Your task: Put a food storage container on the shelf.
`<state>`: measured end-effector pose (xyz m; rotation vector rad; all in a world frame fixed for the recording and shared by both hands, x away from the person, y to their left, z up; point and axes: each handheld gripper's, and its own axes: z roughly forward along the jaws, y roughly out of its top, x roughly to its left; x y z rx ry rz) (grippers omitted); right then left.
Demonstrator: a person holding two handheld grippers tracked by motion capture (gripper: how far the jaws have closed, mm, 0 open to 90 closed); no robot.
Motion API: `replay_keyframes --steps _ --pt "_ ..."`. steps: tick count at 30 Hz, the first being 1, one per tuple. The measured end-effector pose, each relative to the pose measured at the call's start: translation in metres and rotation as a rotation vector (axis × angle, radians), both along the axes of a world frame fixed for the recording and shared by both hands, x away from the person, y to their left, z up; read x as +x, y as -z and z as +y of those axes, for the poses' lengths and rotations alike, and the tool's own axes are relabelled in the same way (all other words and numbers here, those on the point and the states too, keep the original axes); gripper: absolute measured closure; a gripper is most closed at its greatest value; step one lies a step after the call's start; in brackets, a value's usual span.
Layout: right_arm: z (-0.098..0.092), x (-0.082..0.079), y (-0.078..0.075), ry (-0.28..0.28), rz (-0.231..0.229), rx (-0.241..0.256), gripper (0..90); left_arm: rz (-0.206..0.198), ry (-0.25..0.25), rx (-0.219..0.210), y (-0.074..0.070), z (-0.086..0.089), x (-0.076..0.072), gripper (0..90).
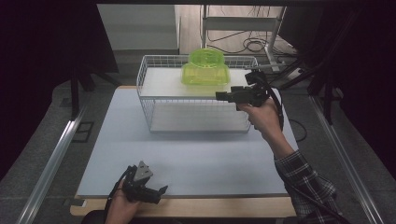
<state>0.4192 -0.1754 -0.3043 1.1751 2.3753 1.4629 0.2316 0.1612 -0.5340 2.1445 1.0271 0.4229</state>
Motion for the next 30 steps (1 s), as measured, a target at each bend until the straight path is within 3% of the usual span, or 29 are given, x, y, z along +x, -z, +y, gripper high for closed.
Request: replay_keyframes --steps 11,30 --pt "0.0 -0.018 0.023 -0.037 -0.006 -0.045 16.4 0.001 -0.001 0.0 0.0 0.0 0.0 0.0" --pt "-0.01 -0.035 0.058 -0.047 -0.002 -0.085 13.4 0.003 0.0 0.006 0.0 0.0 0.0 0.0"
